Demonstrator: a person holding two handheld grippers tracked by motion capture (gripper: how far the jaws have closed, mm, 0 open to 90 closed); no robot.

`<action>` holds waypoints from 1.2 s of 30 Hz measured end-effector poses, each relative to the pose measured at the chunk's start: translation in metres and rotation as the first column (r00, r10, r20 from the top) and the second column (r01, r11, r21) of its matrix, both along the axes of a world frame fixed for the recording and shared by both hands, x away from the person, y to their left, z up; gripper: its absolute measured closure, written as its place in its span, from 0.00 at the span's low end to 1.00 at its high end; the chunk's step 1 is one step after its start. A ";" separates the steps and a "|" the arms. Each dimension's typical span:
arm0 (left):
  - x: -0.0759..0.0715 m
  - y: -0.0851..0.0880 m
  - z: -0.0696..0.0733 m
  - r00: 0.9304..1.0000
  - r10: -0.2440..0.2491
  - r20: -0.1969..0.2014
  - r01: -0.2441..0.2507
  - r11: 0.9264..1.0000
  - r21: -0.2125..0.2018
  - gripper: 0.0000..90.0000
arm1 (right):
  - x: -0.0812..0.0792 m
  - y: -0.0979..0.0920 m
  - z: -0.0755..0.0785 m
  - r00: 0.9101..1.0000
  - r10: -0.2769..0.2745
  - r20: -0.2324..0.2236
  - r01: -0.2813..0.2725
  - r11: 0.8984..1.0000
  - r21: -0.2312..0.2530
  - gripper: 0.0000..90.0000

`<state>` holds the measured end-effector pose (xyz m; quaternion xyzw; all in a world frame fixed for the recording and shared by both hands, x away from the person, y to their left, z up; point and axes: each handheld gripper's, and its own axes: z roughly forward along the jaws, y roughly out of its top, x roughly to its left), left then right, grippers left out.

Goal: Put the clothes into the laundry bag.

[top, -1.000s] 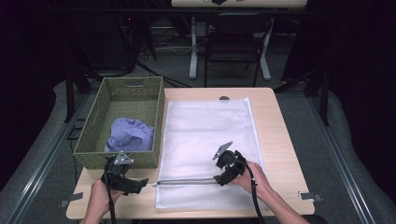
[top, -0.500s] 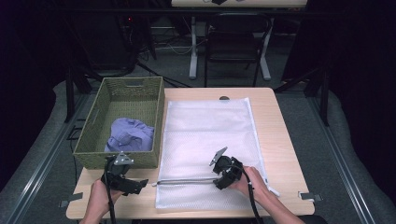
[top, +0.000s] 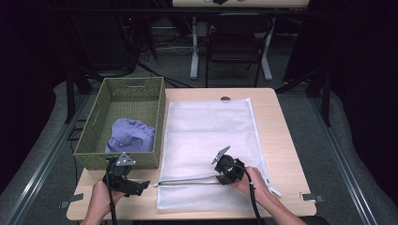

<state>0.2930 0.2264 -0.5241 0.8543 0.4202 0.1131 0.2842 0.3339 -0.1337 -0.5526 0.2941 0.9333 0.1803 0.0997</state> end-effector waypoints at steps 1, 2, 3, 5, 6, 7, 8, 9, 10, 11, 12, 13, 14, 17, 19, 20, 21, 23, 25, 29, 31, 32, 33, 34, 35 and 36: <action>0.000 0.000 0.000 1.000 0.000 0.000 0.000 1.000 0.000 0.00 | 0.000 0.001 0.000 1.000 0.006 0.001 -0.006 1.000 -0.001 0.78; 0.000 0.000 0.000 1.000 -0.001 0.000 0.001 1.000 0.000 0.00 | 0.000 0.002 0.000 1.000 0.019 0.004 -0.019 1.000 0.001 0.81; 0.000 0.000 0.000 1.000 -0.003 -0.001 0.003 1.000 0.000 0.00 | 0.000 0.002 0.000 1.000 0.019 0.004 -0.019 1.000 0.001 0.81; 0.000 0.000 0.000 1.000 -0.005 -0.002 0.005 1.000 -0.001 0.00 | 0.000 0.003 -0.001 0.999 0.032 0.017 -0.032 0.999 -0.005 0.84; 0.000 -0.001 0.000 1.000 -0.005 -0.002 0.005 1.000 -0.001 0.00 | 0.000 0.003 -0.001 0.999 0.032 0.017 -0.032 0.999 -0.005 0.84; 0.000 -0.001 0.000 1.000 -0.007 -0.003 0.007 1.000 0.000 0.00 | 0.000 0.004 -0.001 1.000 0.030 0.007 -0.030 1.000 0.007 0.85; 0.000 -0.001 0.000 1.000 -0.007 -0.003 0.007 1.000 0.000 0.00 | 0.000 0.004 -0.001 1.000 0.030 0.007 -0.030 1.000 0.007 0.85; 0.000 -0.001 0.000 1.000 -0.007 -0.003 0.007 1.000 0.001 0.00 | 0.001 0.005 -0.001 0.999 0.033 0.002 -0.033 0.999 0.015 0.82; 0.000 -0.001 0.000 1.000 -0.008 -0.003 0.008 1.000 0.000 0.00 | 0.001 0.005 -0.001 0.999 0.033 0.002 -0.033 0.999 0.015 0.82; 0.001 -0.001 -0.001 1.000 -0.009 -0.003 0.009 1.000 0.003 0.00 | 0.003 0.006 -0.002 0.999 0.033 -0.016 -0.032 0.999 0.035 0.84; 0.001 -0.001 -0.001 1.000 -0.009 -0.003 0.009 1.000 0.003 0.00 | 0.003 0.006 -0.002 0.999 0.033 -0.016 -0.032 0.999 0.035 0.84; 0.000 -0.001 0.000 1.000 -0.009 -0.004 0.009 1.000 0.006 0.00 | 0.003 0.008 -0.002 0.999 0.042 -0.006 -0.042 0.999 0.024 0.95; 0.000 -0.001 -0.001 1.000 -0.010 -0.004 0.010 1.000 0.007 0.00 | 0.003 0.010 -0.002 0.999 0.049 0.006 -0.049 0.999 0.018 0.97; 0.000 -0.001 -0.001 1.000 -0.006 -0.004 0.006 1.000 0.004 0.00 | 0.002 0.013 -0.002 0.998 0.067 0.014 -0.067 0.998 -0.002 0.98; 0.000 -0.001 0.000 1.000 -0.006 -0.005 0.006 1.000 0.003 0.00 | 0.002 0.012 -0.002 0.998 0.056 0.012 -0.056 0.998 0.004 0.98; 0.000 -0.001 0.000 1.000 -0.006 -0.006 0.006 1.000 0.003 0.00 | 0.003 0.012 -0.002 0.999 0.049 0.011 -0.049 0.999 0.011 0.98; 0.000 0.000 0.000 1.000 -0.006 -0.005 0.006 1.000 0.004 0.00 | 0.003 0.011 -0.001 0.999 0.042 0.010 -0.042 0.999 0.016 0.99; -0.001 -0.001 0.000 1.000 -0.004 0.000 0.004 1.000 0.005 0.00 | 0.003 0.010 0.001 0.999 0.037 0.025 -0.037 0.999 0.025 0.99; -0.001 -0.001 0.001 1.000 -0.008 0.000 0.008 1.000 0.005 0.00 | 0.003 0.008 0.005 0.999 0.032 0.039 -0.033 0.998 0.048 0.99; -0.002 0.000 0.002 1.000 -0.007 -0.007 0.007 1.000 -0.011 0.00 | 0.003 0.004 0.015 0.997 0.015 0.069 -0.021 0.996 0.085 0.99; -0.003 0.002 0.004 1.000 -0.004 -0.016 0.003 0.999 -0.049 0.00 | 0.001 0.003 0.018 0.997 0.006 0.074 -0.013 0.995 0.096 0.99; -0.005 0.002 0.006 1.000 -0.003 -0.012 0.003 0.998 -0.060 0.00 | 0.001 0.003 0.018 0.997 0.006 0.074 -0.013 0.995 0.096 0.99; -0.008 0.002 0.011 1.000 -0.005 -0.011 0.004 0.997 -0.079 0.00 | 0.001 0.001 0.021 0.997 0.012 0.080 -0.020 0.995 0.099 0.99; -0.009 0.001 0.013 1.000 -0.003 -0.003 0.003 0.997 -0.081 0.00 | 0.001 0.001 0.022 0.996 0.015 0.084 -0.023 0.995 0.101 0.99; -0.009 0.001 0.013 1.000 -0.003 -0.003 0.003 0.997 -0.081 0.00 | 0.001 0.001 0.023 0.996 0.007 0.084 -0.016 0.994 0.111 0.99; -0.012 -0.001 0.018 1.000 -0.013 -0.001 0.013 0.997 -0.081 0.00 | 0.001 0.000 0.024 0.996 0.007 0.085 -0.016 0.993 0.117 0.99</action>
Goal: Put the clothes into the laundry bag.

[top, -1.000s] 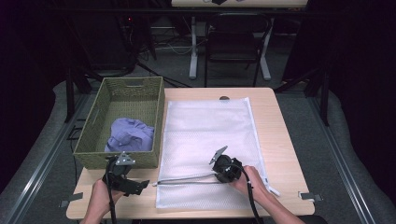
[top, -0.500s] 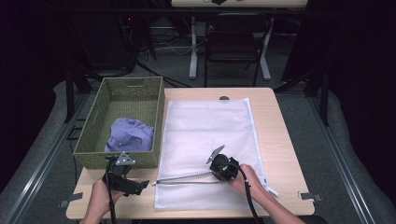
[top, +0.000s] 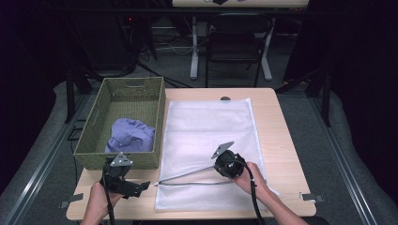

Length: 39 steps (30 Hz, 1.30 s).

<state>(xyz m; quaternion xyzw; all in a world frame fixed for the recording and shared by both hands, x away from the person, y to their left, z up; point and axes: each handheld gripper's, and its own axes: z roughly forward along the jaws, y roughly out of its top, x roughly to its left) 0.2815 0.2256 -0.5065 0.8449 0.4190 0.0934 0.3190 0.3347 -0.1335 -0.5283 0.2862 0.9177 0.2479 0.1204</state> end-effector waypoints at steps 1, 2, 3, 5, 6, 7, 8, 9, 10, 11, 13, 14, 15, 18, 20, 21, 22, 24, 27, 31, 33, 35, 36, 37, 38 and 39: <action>-0.001 -0.001 0.003 1.000 -0.005 0.007 0.005 1.000 -0.003 0.00 | 0.000 -0.001 0.001 1.000 0.007 0.004 -0.007 1.000 0.004 0.99; -0.001 -0.001 0.003 1.000 -0.005 0.007 0.005 1.000 -0.003 0.00 | 0.000 -0.001 0.001 1.000 0.007 0.004 -0.007 1.000 0.004 0.99; -0.004 -0.003 0.008 1.000 -0.007 0.019 0.007 1.000 0.002 0.00 | 0.000 -0.002 0.004 1.000 0.003 0.010 -0.003 1.000 0.019 0.99; -0.005 -0.003 0.011 1.000 -0.009 0.020 0.009 1.000 -0.004 0.00 | -0.001 -0.002 0.005 1.000 0.005 0.013 -0.006 1.000 0.022 0.99; -0.005 -0.002 0.012 1.000 -0.011 0.026 0.011 1.000 -0.005 0.00 | -0.001 -0.003 0.007 1.000 0.006 0.022 -0.007 0.999 0.033 0.99; -0.005 -0.001 0.017 1.000 -0.007 0.030 0.007 1.000 -0.007 0.00 | -0.001 -0.003 0.008 1.000 0.011 0.026 -0.012 0.999 0.034 0.99; -0.005 -0.001 0.019 1.000 -0.001 0.030 0.002 1.000 -0.018 0.00 | -0.001 -0.003 0.008 1.000 0.010 0.028 -0.011 0.999 0.036 0.99; -0.005 -0.001 0.023 1.000 0.000 0.032 0.000 1.000 -0.018 0.00 | -0.002 -0.003 0.008 1.000 0.011 0.027 -0.012 0.999 0.036 0.99; -0.005 -0.001 0.026 1.000 0.007 0.030 -0.007 1.000 -0.019 0.00 | -0.002 -0.003 0.008 1.000 0.006 0.023 -0.006 0.999 0.038 0.99; -0.005 0.000 0.030 1.000 0.010 0.029 -0.009 1.000 -0.030 0.00 | -0.002 -0.004 0.008 1.000 0.006 0.020 -0.006 0.999 0.040 0.99; -0.004 0.000 0.033 0.999 0.010 0.033 -0.009 0.999 -0.037 0.00 | -0.001 -0.004 0.007 1.000 0.011 0.020 -0.012 0.999 0.038 0.99; -0.004 0.000 0.036 0.999 0.011 0.036 -0.010 0.999 -0.036 0.00 | -0.001 -0.004 0.007 1.000 0.010 0.021 -0.011 0.999 0.039 0.99; -0.003 0.000 0.040 0.999 0.011 0.041 -0.010 0.999 -0.032 0.00 | 0.000 -0.004 0.006 1.000 0.008 0.017 -0.009 0.999 0.038 0.99; 0.000 0.001 0.050 0.998 0.003 0.056 -0.002 1.000 -0.021 0.00 | 0.001 -0.005 0.005 1.000 0.010 0.016 -0.011 0.999 0.032 0.99; 0.003 0.002 0.058 0.998 -0.002 0.065 0.003 1.000 -0.007 0.00 | 0.001 -0.005 0.006 1.000 0.007 0.020 -0.008 0.999 0.035 0.99; 0.005 0.003 0.062 0.997 -0.007 0.071 0.008 1.000 -0.003 0.00 | 0.001 -0.005 0.007 0.999 0.014 0.031 -0.015 0.999 0.031 0.99; 0.010 0.005 0.069 0.997 -0.010 0.079 0.010 1.000 0.005 0.00 | 0.001 -0.005 0.007 0.999 0.016 0.035 -0.017 0.999 0.032 0.99; 0.016 0.007 0.074 0.996 -0.002 0.094 0.001 1.000 0.013 0.00 | 0.000 -0.006 0.008 0.999 0.013 0.036 -0.014 0.999 0.034 0.99; 0.024 0.011 0.078 0.995 0.004 0.098 -0.005 1.000 0.013 0.00 | 0.001 -0.007 0.009 0.999 0.014 0.040 -0.015 0.999 0.039 0.99; 0.043 0.019 0.083 0.996 0.010 0.089 -0.009 1.000 -0.010 0.00 | 0.002 -0.008 0.011 0.999 0.010 0.036 -0.012 0.999 0.049 0.98; 0.047 0.020 0.084 0.996 0.010 0.086 -0.009 1.000 -0.006 0.00 | 0.001 -0.008 0.011 0.999 0.002 0.032 -0.004 0.999 0.054 0.99; 0.054 0.020 0.085 0.996 0.008 0.085 -0.009 1.000 0.011 0.00 | 0.002 -0.010 0.013 0.999 -0.004 0.035 0.002 0.998 0.061 0.98; 0.061 0.020 0.086 0.997 0.006 0.076 -0.008 1.000 0.025 0.00 | 0.002 -0.010 0.013 0.999 -0.005 0.035 0.003 0.998 0.063 0.98; 0.064 0.019 0.086 0.997 0.006 0.073 -0.009 0.999 0.036 0.00 | 0.002 -0.011 0.014 0.999 -0.009 0.033 0.007 0.998 0.066 0.98; 0.064 0.019 0.086 0.997 0.006 0.073 -0.009 0.999 0.036 0.00 | 0.002 -0.011 0.014 0.999 -0.006 0.036 0.004 0.998 0.064 0.98; 0.068 0.019 0.086 0.998 0.005 0.069 -0.008 0.999 0.043 0.00 | 0.002 -0.011 0.014 0.999 -0.006 0.036 0.004 0.998 0.064 0.98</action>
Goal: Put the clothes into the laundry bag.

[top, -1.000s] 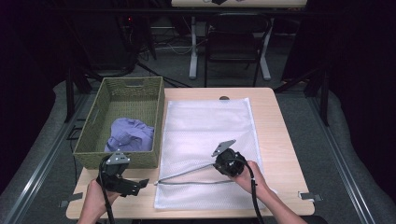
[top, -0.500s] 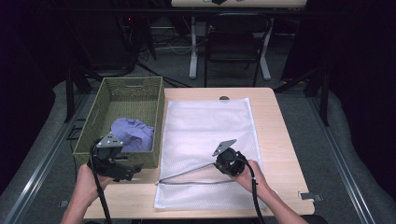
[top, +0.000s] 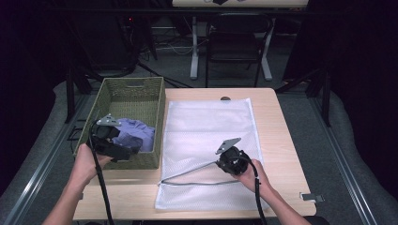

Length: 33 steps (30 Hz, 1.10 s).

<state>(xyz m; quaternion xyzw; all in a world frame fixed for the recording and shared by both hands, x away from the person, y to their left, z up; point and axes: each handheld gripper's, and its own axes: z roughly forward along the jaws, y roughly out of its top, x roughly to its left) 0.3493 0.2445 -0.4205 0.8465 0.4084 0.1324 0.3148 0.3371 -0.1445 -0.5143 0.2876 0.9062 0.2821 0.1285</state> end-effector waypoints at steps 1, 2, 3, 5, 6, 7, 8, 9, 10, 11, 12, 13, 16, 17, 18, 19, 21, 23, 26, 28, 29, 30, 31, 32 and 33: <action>0.003 0.000 0.000 1.000 0.001 -0.007 -0.001 1.000 0.000 0.00 | 0.000 -0.001 0.000 1.000 0.000 0.001 0.000 1.000 0.000 0.98; 0.007 0.000 -0.001 1.000 0.001 -0.010 -0.001 1.000 0.002 0.00 | 0.000 0.000 0.000 1.000 -0.002 0.003 0.002 1.000 -0.001 0.98; 0.014 0.001 -0.002 1.000 0.002 -0.018 -0.002 1.000 0.008 0.00 | 0.000 -0.001 0.000 1.000 -0.003 0.002 0.003 1.000 0.000 0.98; 0.019 0.001 -0.003 1.000 -0.001 -0.029 0.001 1.000 0.019 0.00 | 0.000 -0.001 0.000 1.000 -0.001 0.003 0.001 1.000 0.001 0.98; 0.022 0.001 -0.004 0.999 -0.001 -0.034 0.002 1.000 0.021 0.00 | 0.000 -0.001 0.000 1.000 -0.004 0.000 0.004 1.000 0.003 0.98; 0.022 0.001 -0.004 0.999 -0.001 -0.034 0.002 1.000 0.021 0.00 | 0.000 -0.001 0.000 1.000 -0.004 0.000 0.004 1.000 0.003 0.98; 0.029 0.002 -0.007 0.999 0.002 -0.050 -0.001 1.000 0.022 0.00 | 0.000 0.000 0.000 1.000 -0.009 -0.003 0.009 1.000 0.006 0.98; 0.029 0.002 -0.007 0.999 0.002 -0.050 -0.001 1.000 0.022 0.00 | 0.000 0.000 0.000 1.000 -0.009 -0.003 0.009 1.000 0.006 0.98; 0.034 0.002 -0.009 0.997 0.002 -0.074 0.000 1.000 0.022 0.00 | 0.000 0.000 0.000 1.000 -0.008 -0.004 0.008 1.000 0.006 0.98; 0.037 0.003 -0.010 0.997 0.003 -0.081 -0.001 1.000 0.021 0.00 | 0.000 0.000 -0.001 1.000 -0.005 -0.002 0.005 1.000 0.004 0.98; 0.040 0.003 -0.012 0.996 0.007 -0.092 -0.005 1.000 0.017 0.00 | 0.000 0.000 -0.001 1.000 -0.005 -0.002 0.005 1.000 0.004 0.98; 0.043 0.003 -0.013 0.995 0.007 -0.097 -0.004 1.000 0.021 0.00 | 0.000 0.000 -0.001 1.000 -0.005 -0.002 0.005 1.000 0.003 0.98; 0.054 0.002 -0.017 0.993 0.024 -0.115 -0.020 0.999 0.036 0.00 | 0.000 -0.001 -0.001 1.000 -0.003 0.000 0.003 1.000 -0.001 0.98; 0.057 0.001 -0.019 0.993 0.032 -0.117 -0.027 0.999 0.042 0.00 | 0.000 -0.001 -0.001 1.000 -0.003 0.000 0.003 1.000 0.000 0.98; 0.059 0.001 -0.020 0.992 0.032 -0.121 -0.026 0.998 0.054 0.00 | 0.000 -0.001 -0.001 1.000 -0.003 0.000 0.003 1.000 0.000 0.98; 0.059 0.001 -0.020 0.992 0.032 -0.121 -0.026 0.998 0.054 0.00 | 0.000 -0.001 -0.001 1.000 -0.003 0.000 0.003 1.000 0.000 0.98; 0.064 0.000 -0.022 0.990 0.036 -0.135 -0.027 0.998 0.063 0.00 | 0.000 -0.001 -0.001 1.000 -0.004 0.000 0.004 1.000 -0.002 0.98; 0.069 -0.001 -0.026 0.988 0.029 -0.150 -0.019 0.997 0.069 0.00 | 0.000 -0.001 -0.001 1.000 -0.004 0.001 0.004 1.000 -0.003 0.98; 0.077 -0.004 -0.031 0.987 0.009 -0.161 0.007 0.995 0.099 0.00 | -0.001 0.000 -0.001 1.000 -0.002 0.000 0.002 1.000 -0.005 0.98; 0.080 -0.005 -0.033 0.985 0.002 -0.170 0.017 0.993 0.113 0.00 | -0.001 0.000 -0.001 1.000 -0.002 0.000 0.002 1.000 -0.005 0.98; 0.080 -0.005 -0.033 0.985 0.002 -0.170 0.017 0.993 0.113 0.00 | -0.001 0.000 -0.001 1.000 -0.002 0.000 0.002 1.000 -0.005 0.98; 0.084 -0.006 -0.036 0.985 -0.006 -0.174 0.028 0.992 0.127 0.00 | -0.001 0.000 -0.001 1.000 -0.001 0.000 0.001 1.000 -0.005 0.98; 0.084 -0.006 -0.036 0.985 -0.006 -0.174 0.028 0.992 0.127 0.00 | -0.001 0.000 -0.001 1.000 -0.001 0.000 0.001 1.000 -0.005 0.98; 0.087 -0.007 -0.039 0.982 -0.017 -0.186 0.045 0.988 0.147 0.00 | -0.001 0.000 -0.001 1.000 -0.001 0.000 0.001 1.000 -0.006 0.98; 0.088 -0.007 -0.040 0.981 -0.027 -0.191 0.058 0.985 0.160 0.00 | -0.001 0.000 -0.001 1.000 0.000 0.000 0.000 1.000 -0.006 0.98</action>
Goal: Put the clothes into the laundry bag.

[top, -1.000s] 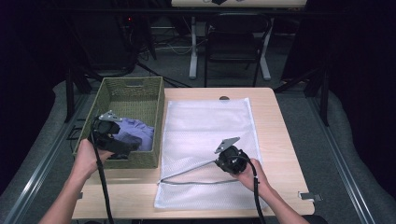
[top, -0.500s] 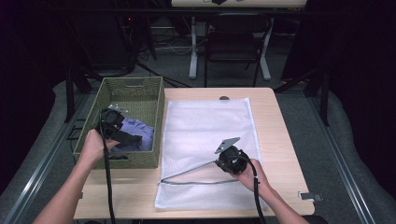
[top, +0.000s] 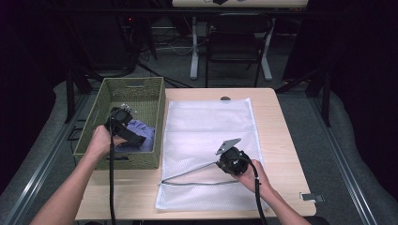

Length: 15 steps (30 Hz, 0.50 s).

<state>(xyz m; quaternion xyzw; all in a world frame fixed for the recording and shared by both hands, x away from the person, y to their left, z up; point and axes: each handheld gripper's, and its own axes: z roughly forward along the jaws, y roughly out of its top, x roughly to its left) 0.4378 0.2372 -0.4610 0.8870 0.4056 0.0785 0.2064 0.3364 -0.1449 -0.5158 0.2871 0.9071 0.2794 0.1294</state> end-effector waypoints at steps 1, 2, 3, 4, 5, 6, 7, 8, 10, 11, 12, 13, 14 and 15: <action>0.000 0.000 0.000 1.000 0.000 0.000 0.000 1.000 0.000 0.00 | 0.000 0.000 0.000 1.000 -0.001 0.000 0.001 1.000 -0.001 0.98; 0.002 -0.001 -0.003 0.999 -0.031 -0.011 0.031 0.999 0.016 0.00 | 0.000 0.000 0.000 1.000 -0.001 0.000 0.001 1.000 0.000 0.98; 0.002 -0.001 -0.003 0.999 -0.031 -0.011 0.031 0.999 0.016 0.00 | 0.000 0.000 0.000 1.000 -0.001 0.000 0.001 1.000 0.000 0.98; 0.004 -0.002 -0.005 0.999 -0.044 -0.021 0.045 0.998 0.038 0.00 | 0.000 0.000 0.000 1.000 0.000 0.000 0.000 1.000 0.000 0.98; 0.005 -0.004 -0.009 0.997 -0.073 -0.029 0.074 0.995 0.060 0.00 | 0.000 0.000 0.000 1.000 0.001 0.000 -0.001 1.000 0.001 0.98; 0.005 -0.004 -0.009 0.997 -0.073 -0.029 0.074 0.995 0.060 0.00 | 0.000 0.000 0.000 1.000 0.001 -0.001 -0.001 1.000 0.001 0.98; 0.007 -0.005 -0.011 0.996 -0.082 -0.041 0.085 0.993 0.076 0.00 | 0.000 0.000 0.000 1.000 0.001 -0.001 -0.001 1.000 0.001 0.98; 0.008 -0.005 -0.012 0.994 -0.098 -0.046 0.102 0.991 0.088 0.00 | 0.000 0.000 0.000 1.000 0.001 -0.001 -0.001 1.000 0.001 0.98; 0.010 -0.006 -0.015 0.991 -0.115 -0.063 0.121 0.987 0.106 0.00 | 0.000 0.000 0.000 1.000 0.001 -0.002 -0.001 1.000 0.001 0.98; 0.012 -0.008 -0.018 0.987 -0.140 -0.084 0.150 0.981 0.124 0.00 | 0.000 0.000 0.000 1.000 0.000 -0.003 0.000 1.000 0.001 0.98; 0.012 -0.008 -0.018 0.987 -0.140 -0.084 0.150 0.981 0.124 0.00 | 0.000 0.000 0.000 1.000 0.000 -0.003 0.000 1.000 0.001 0.98; 0.013 -0.009 -0.019 0.984 -0.150 -0.091 0.161 0.978 0.132 0.00 | 0.000 0.000 0.000 1.000 -0.001 -0.001 0.001 1.000 0.000 0.98; 0.013 -0.010 -0.020 0.983 -0.158 -0.095 0.170 0.976 0.138 0.00 | 0.000 0.000 0.000 1.000 -0.001 -0.001 0.001 1.000 0.000 0.98; 0.015 -0.011 -0.022 0.979 -0.176 -0.106 0.189 0.973 0.135 0.00 | 0.000 0.001 -0.001 1.000 -0.004 -0.002 0.004 1.000 -0.001 0.98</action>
